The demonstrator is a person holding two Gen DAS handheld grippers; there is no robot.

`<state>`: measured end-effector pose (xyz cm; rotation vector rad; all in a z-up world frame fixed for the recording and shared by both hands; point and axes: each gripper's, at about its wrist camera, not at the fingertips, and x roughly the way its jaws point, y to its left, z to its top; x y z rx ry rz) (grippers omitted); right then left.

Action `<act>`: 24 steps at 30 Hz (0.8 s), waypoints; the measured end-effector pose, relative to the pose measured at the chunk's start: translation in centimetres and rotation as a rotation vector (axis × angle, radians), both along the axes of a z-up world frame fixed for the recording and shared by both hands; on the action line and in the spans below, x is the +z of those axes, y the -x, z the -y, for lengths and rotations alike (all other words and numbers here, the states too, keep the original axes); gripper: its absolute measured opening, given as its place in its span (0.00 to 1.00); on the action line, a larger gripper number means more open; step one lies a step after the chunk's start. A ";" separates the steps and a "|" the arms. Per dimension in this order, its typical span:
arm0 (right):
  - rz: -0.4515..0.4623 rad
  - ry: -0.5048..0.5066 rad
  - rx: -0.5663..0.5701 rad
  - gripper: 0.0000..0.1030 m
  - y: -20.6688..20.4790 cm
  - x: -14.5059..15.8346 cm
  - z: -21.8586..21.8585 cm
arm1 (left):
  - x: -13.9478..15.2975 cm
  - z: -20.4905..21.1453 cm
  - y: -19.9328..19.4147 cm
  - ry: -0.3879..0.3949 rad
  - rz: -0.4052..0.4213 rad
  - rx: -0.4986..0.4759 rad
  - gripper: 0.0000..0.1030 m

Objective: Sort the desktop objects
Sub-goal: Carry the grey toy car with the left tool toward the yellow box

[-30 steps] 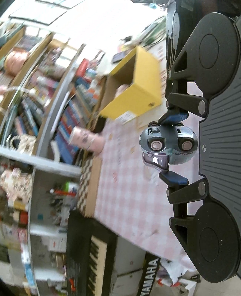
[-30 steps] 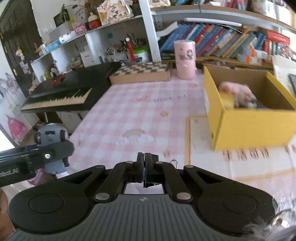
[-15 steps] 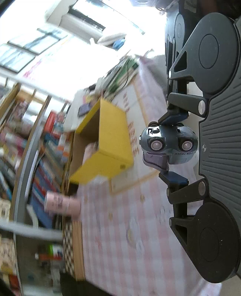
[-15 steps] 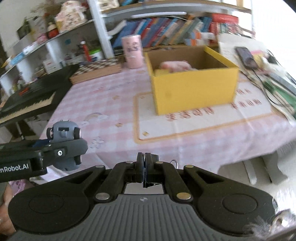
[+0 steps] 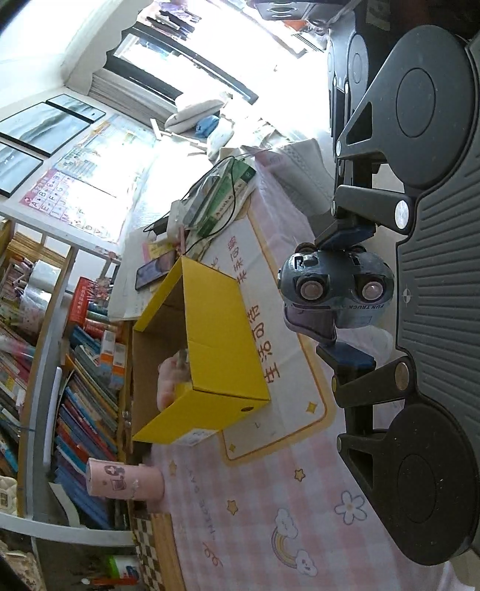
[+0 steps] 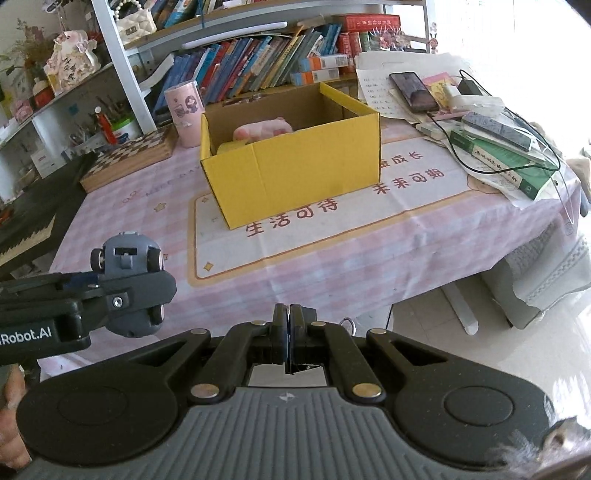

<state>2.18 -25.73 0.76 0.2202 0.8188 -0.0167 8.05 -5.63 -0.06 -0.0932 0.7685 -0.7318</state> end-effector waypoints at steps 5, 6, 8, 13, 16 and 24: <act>-0.007 0.008 0.009 0.01 0.1 0.0 0.1 | -0.2 0.2 -0.1 0.003 -0.024 0.007 0.51; -0.009 0.009 0.009 0.02 0.1 0.0 0.2 | -0.2 0.2 -0.1 0.003 -0.025 0.008 0.51; -0.013 0.012 0.011 0.02 0.2 0.0 0.2 | -0.2 0.3 -0.1 0.005 -0.023 0.003 0.51; -0.015 0.028 0.009 0.02 0.5 -0.1 0.7 | -0.3 1.9 -0.1 -0.001 -0.015 -0.029 0.51; -0.019 0.026 0.003 0.02 0.1 -0.4 1.8 | -0.5 3.1 -0.5 -0.003 -0.016 -0.034 0.51; 0.005 0.021 0.008 0.02 -2.7 0.0 5.4 | 0.3 6.6 -2.6 -0.014 0.016 -0.022 0.51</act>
